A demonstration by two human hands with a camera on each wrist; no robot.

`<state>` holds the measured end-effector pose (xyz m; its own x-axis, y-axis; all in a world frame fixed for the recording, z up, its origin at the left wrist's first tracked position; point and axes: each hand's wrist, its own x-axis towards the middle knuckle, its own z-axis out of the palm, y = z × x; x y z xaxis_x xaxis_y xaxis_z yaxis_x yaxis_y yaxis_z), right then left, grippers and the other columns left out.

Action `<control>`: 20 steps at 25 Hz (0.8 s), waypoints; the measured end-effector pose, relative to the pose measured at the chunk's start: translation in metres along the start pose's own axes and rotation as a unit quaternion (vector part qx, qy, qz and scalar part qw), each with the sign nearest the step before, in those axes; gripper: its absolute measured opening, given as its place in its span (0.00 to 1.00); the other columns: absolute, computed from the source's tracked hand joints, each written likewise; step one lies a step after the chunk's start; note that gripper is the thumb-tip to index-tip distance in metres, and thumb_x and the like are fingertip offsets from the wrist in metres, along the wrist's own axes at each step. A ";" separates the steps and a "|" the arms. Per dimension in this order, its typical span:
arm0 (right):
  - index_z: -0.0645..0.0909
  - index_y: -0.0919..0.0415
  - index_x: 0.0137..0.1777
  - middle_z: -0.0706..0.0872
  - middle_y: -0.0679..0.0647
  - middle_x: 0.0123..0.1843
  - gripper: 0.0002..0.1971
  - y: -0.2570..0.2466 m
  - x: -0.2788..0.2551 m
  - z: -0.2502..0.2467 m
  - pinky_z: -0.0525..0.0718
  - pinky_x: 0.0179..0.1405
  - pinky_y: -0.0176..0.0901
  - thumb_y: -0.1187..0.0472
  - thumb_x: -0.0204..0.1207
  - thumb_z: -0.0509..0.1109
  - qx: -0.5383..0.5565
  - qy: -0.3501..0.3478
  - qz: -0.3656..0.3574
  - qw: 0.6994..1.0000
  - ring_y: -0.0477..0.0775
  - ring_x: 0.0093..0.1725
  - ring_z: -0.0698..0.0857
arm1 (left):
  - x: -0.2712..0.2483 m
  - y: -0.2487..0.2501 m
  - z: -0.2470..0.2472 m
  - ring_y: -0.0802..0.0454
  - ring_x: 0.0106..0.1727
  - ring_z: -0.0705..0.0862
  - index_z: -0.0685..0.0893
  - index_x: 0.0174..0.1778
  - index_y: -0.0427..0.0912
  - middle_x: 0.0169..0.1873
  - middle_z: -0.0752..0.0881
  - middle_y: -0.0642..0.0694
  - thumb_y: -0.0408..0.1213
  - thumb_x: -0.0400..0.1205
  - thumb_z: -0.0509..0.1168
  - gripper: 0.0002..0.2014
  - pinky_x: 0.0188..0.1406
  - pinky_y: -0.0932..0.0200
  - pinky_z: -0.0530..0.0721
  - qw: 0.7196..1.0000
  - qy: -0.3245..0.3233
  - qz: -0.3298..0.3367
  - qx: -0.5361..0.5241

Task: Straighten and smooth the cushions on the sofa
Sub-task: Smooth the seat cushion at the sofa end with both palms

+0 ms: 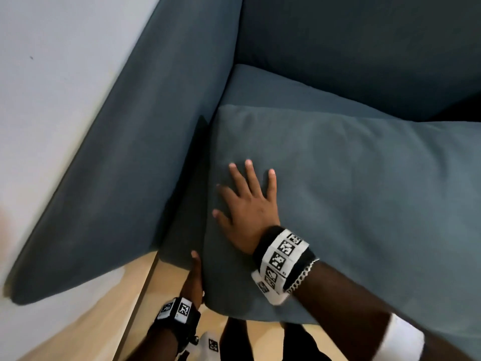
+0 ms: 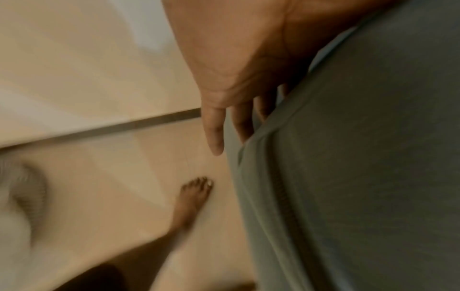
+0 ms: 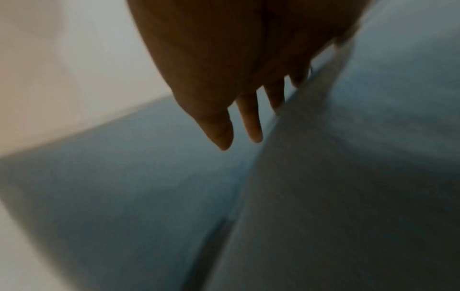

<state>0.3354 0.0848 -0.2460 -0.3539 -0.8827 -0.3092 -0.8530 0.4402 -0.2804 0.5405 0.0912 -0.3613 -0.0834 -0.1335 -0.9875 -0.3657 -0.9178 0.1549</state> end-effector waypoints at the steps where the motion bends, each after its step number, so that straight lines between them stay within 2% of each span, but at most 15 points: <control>1: 0.68 0.45 0.85 0.46 0.53 0.94 0.29 -0.011 -0.002 -0.021 0.37 0.87 0.76 0.40 0.86 0.61 0.070 0.053 0.000 0.996 0.59 0.92 0.35 | 0.000 -0.003 -0.001 0.32 0.81 0.73 0.71 0.83 0.46 0.80 0.76 0.39 0.85 0.69 0.52 0.55 0.80 0.31 0.70 1.000 -0.012 -0.010 -0.016; 3: 0.67 0.48 0.87 0.47 0.51 0.93 0.30 -0.021 -0.017 -0.046 0.40 0.90 0.69 0.46 0.85 0.65 0.183 0.189 0.000 0.965 0.57 0.93 0.38 | -0.005 0.000 0.004 0.30 0.79 0.75 0.74 0.79 0.40 0.72 0.79 0.37 0.74 0.81 0.50 0.44 0.76 0.35 0.76 0.999 -0.018 -0.001 -0.035; 4: 0.67 0.50 0.87 0.47 0.52 0.93 0.31 -0.016 -0.028 -0.043 0.40 0.90 0.69 0.47 0.85 0.65 0.172 0.225 0.003 0.959 0.58 0.93 0.41 | -0.010 -0.001 0.007 0.31 0.76 0.77 0.75 0.77 0.38 0.67 0.82 0.38 0.68 0.86 0.47 0.39 0.69 0.40 0.80 0.999 -0.023 0.007 -0.035; 5: 0.65 0.50 0.89 0.46 0.52 0.93 0.32 -0.007 -0.035 -0.030 0.39 0.90 0.70 0.45 0.85 0.64 0.102 0.206 -0.012 0.973 0.60 0.93 0.42 | -0.011 -0.002 0.013 0.34 0.72 0.81 0.77 0.75 0.37 0.63 0.85 0.40 0.66 0.88 0.46 0.37 0.62 0.43 0.83 0.998 -0.031 0.011 -0.045; 7: 0.59 0.46 0.91 0.41 0.52 0.93 0.34 0.009 -0.053 0.008 0.35 0.88 0.71 0.36 0.87 0.56 -0.087 0.035 -0.038 0.995 0.60 0.92 0.36 | -0.017 -0.005 0.020 0.40 0.62 0.86 0.80 0.72 0.37 0.55 0.92 0.40 0.66 0.87 0.49 0.36 0.54 0.48 0.82 0.995 -0.048 0.029 -0.085; 8: 0.58 0.45 0.91 0.42 0.52 0.94 0.35 0.013 -0.055 0.021 0.33 0.88 0.71 0.34 0.87 0.55 -0.116 -0.001 -0.043 0.992 0.60 0.92 0.34 | -0.019 -0.003 0.025 0.40 0.61 0.86 0.81 0.71 0.40 0.56 0.92 0.39 0.67 0.86 0.51 0.35 0.54 0.49 0.83 0.993 -0.047 0.032 -0.102; 9: 0.59 0.45 0.91 0.42 0.52 0.94 0.34 0.011 -0.056 0.021 0.32 0.87 0.71 0.35 0.87 0.56 -0.090 0.005 -0.048 0.995 0.60 0.92 0.34 | -0.016 -0.005 0.027 0.40 0.62 0.86 0.81 0.71 0.42 0.61 0.90 0.37 0.68 0.85 0.52 0.35 0.55 0.49 0.83 0.993 -0.049 0.034 -0.105; 11: 0.63 0.49 0.90 0.44 0.55 0.94 0.33 -0.002 -0.051 0.001 0.33 0.88 0.71 0.42 0.87 0.62 0.043 0.097 -0.066 0.992 0.62 0.92 0.38 | -0.010 -0.003 0.026 0.41 0.62 0.85 0.81 0.66 0.42 0.76 0.79 0.32 0.66 0.87 0.54 0.30 0.54 0.53 0.86 0.989 -0.041 0.046 -0.131; 12: 0.65 0.51 0.89 0.46 0.57 0.93 0.32 -0.007 -0.055 -0.009 0.36 0.88 0.73 0.46 0.87 0.63 0.073 0.163 -0.069 0.982 0.63 0.93 0.42 | -0.003 -0.008 0.023 0.41 0.60 0.85 0.81 0.62 0.42 0.77 0.77 0.31 0.65 0.88 0.54 0.28 0.54 0.54 0.86 0.993 -0.025 0.053 -0.107; 13: 0.65 0.52 0.89 0.49 0.59 0.92 0.31 -0.007 -0.060 -0.009 0.40 0.88 0.75 0.47 0.87 0.64 0.068 0.197 -0.069 0.976 0.65 0.92 0.45 | -0.001 -0.008 0.022 0.40 0.61 0.85 0.82 0.63 0.43 0.74 0.81 0.31 0.68 0.86 0.56 0.31 0.60 0.50 0.86 0.994 -0.027 0.053 -0.093; 14: 0.64 0.51 0.89 0.50 0.59 0.92 0.31 -0.004 -0.064 0.001 0.41 0.88 0.75 0.45 0.87 0.62 0.026 0.192 -0.081 0.978 0.65 0.92 0.45 | -0.004 -0.006 0.021 0.38 0.63 0.86 0.84 0.66 0.45 0.69 0.85 0.34 0.74 0.79 0.60 0.36 0.66 0.43 0.84 0.995 -0.036 0.053 -0.075; 16: 0.61 0.45 0.90 0.47 0.56 0.93 0.32 0.010 -0.076 0.028 0.39 0.88 0.72 0.38 0.87 0.54 -0.116 0.030 -0.089 0.989 0.63 0.92 0.40 | -0.010 -0.002 0.027 0.39 0.66 0.86 0.85 0.71 0.46 0.65 0.89 0.39 0.79 0.65 0.69 0.48 0.75 0.37 0.77 0.994 -0.002 0.080 -0.070; 17: 0.63 0.44 0.90 0.47 0.55 0.94 0.33 0.014 -0.078 0.034 0.37 0.88 0.71 0.36 0.86 0.54 -0.121 -0.009 -0.085 0.989 0.62 0.92 0.38 | -0.011 0.001 0.028 0.41 0.67 0.86 0.85 0.71 0.46 0.65 0.89 0.41 0.79 0.62 0.71 0.49 0.77 0.38 0.75 0.993 0.006 0.099 -0.070; 18: 0.67 0.45 0.88 0.49 0.55 0.94 0.32 0.013 -0.075 0.030 0.36 0.88 0.71 0.37 0.84 0.58 -0.096 -0.005 -0.083 0.992 0.62 0.93 0.40 | -0.011 0.007 0.035 0.43 0.68 0.86 0.86 0.71 0.48 0.65 0.89 0.44 0.80 0.63 0.70 0.48 0.78 0.38 0.74 0.991 0.006 0.126 -0.048; 20: 0.74 0.48 0.83 0.53 0.57 0.93 0.29 -0.001 -0.072 -0.003 0.37 0.89 0.71 0.43 0.84 0.63 0.031 0.100 -0.060 0.993 0.63 0.93 0.44 | 0.001 0.006 0.033 0.45 0.69 0.86 0.86 0.70 0.55 0.65 0.89 0.46 0.84 0.66 0.64 0.45 0.77 0.38 0.76 0.987 0.005 0.159 -0.018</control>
<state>0.3605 0.1468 -0.2205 -0.3260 -0.9416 -0.0848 -0.8707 0.3340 -0.3612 0.5071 0.0979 -0.3603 -0.1792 -0.4208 -0.8893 -0.2884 -0.8417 0.4564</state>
